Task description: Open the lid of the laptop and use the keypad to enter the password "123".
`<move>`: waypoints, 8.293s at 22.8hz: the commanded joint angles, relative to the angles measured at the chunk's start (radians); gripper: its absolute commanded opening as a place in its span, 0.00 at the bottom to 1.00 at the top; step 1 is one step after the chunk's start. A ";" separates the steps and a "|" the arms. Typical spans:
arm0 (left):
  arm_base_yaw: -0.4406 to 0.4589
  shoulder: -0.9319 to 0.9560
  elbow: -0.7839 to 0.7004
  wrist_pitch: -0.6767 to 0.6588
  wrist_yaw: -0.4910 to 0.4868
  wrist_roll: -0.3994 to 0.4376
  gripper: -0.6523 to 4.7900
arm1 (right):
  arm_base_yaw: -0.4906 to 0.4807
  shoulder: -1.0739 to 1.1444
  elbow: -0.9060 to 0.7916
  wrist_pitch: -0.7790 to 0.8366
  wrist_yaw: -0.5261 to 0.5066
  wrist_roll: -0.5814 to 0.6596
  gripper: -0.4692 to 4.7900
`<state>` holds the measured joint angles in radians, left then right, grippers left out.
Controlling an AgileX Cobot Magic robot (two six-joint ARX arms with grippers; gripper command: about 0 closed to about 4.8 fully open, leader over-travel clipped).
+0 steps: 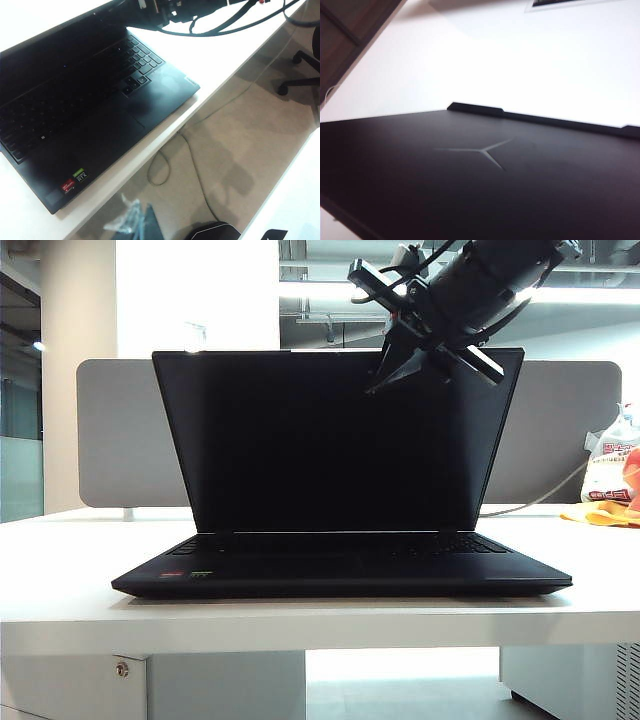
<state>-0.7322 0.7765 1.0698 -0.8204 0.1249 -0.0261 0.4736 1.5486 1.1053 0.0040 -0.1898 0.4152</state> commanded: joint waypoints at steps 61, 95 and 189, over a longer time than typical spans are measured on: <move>0.001 0.003 0.045 0.105 -0.068 0.019 0.11 | -0.101 0.359 0.588 -0.727 0.042 -0.364 0.07; 0.001 0.004 0.072 0.076 -0.035 0.019 0.11 | -0.145 0.398 0.385 -0.607 0.121 -0.341 0.07; 0.000 -0.537 -0.409 0.224 -0.510 -0.157 0.11 | -0.006 -0.433 -0.467 -0.165 0.086 -0.203 0.08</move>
<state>-0.7319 0.2359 0.6666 -0.6296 -0.3824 -0.1776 0.4652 1.1187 0.6365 -0.1726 -0.1055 0.2100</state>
